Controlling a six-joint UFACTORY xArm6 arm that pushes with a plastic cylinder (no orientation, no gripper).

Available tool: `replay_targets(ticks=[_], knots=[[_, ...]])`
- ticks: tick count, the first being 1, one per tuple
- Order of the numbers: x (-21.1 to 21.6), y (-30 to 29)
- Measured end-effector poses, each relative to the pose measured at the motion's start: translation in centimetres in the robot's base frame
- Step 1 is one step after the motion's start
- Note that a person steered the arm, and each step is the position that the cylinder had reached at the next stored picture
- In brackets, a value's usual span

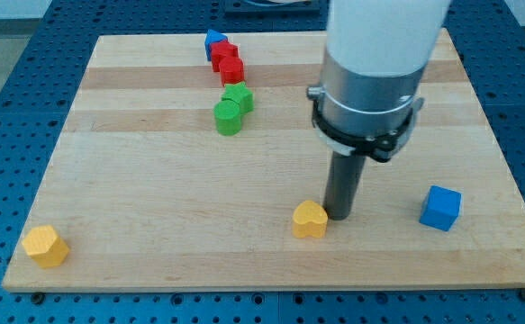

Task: Push the yellow heart to the right of the yellow hexagon

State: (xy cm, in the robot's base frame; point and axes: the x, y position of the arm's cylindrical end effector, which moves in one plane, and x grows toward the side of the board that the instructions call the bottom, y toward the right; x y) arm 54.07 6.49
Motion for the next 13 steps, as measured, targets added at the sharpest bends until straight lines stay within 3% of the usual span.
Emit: replay_targets(ticks=[6, 9, 13], knots=[[2.8, -1.1], [2.9, -6.1], [4.1, -4.8]])
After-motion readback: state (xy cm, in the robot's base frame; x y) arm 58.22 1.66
